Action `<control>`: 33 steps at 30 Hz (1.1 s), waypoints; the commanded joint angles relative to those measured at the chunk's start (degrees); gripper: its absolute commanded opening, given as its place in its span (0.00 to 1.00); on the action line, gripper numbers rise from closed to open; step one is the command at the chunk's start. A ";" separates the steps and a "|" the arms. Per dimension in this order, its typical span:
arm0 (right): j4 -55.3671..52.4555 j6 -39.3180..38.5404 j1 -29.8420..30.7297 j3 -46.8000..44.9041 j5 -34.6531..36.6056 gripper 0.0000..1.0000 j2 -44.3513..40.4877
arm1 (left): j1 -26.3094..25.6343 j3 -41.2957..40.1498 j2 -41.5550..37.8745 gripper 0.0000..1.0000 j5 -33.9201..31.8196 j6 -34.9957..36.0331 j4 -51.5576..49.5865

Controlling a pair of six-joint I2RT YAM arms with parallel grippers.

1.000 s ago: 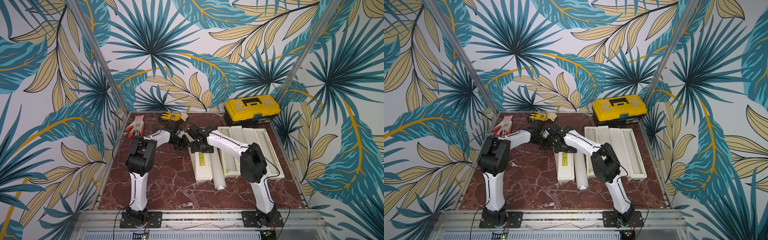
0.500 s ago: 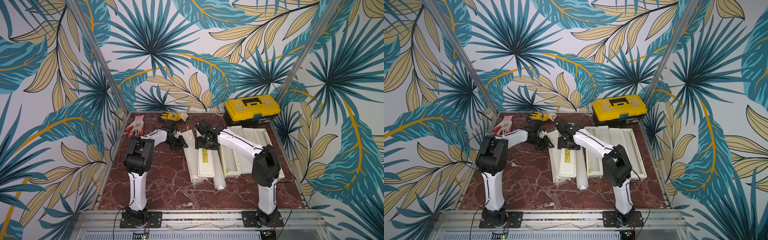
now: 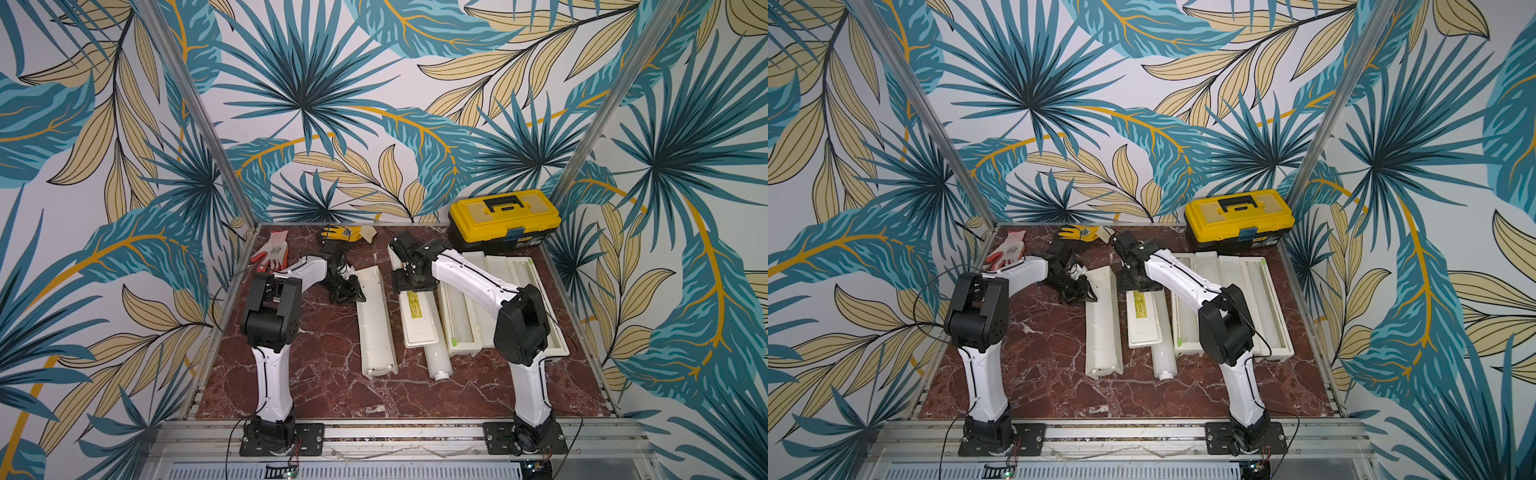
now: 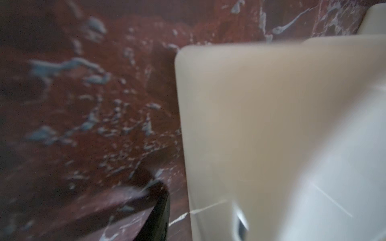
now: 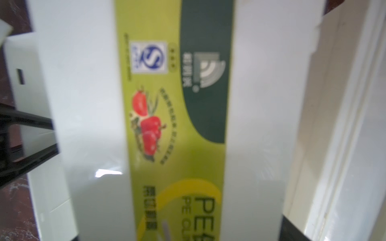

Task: Put plastic wrap rolls into dispensers
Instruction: Open the lid of the plastic wrap cutting box, then place the lid at the center of the board.

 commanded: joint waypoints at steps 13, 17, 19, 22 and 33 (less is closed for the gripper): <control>-2.68 10.08 2.94 4.70 -1.81 0.87 10.95 | 1.89 1.67 -1.96 0.39 -0.76 2.36 -3.48; -1.30 10.80 3.21 3.46 -2.00 0.99 11.44 | 1.85 2.85 -1.46 0.39 -0.35 1.95 -3.41; -1.31 11.06 3.26 3.19 -2.36 0.99 11.56 | 1.85 3.15 -1.48 0.39 -0.22 2.06 -3.40; -2.96 11.31 3.40 3.12 -2.33 0.99 10.82 | 1.75 3.55 -0.98 0.39 0.38 2.11 -3.37; -9.96 2.83 2.42 0.52 7.28 0.99 -2.07 | 0.10 6.47 0.73 0.39 1.08 0.52 -2.61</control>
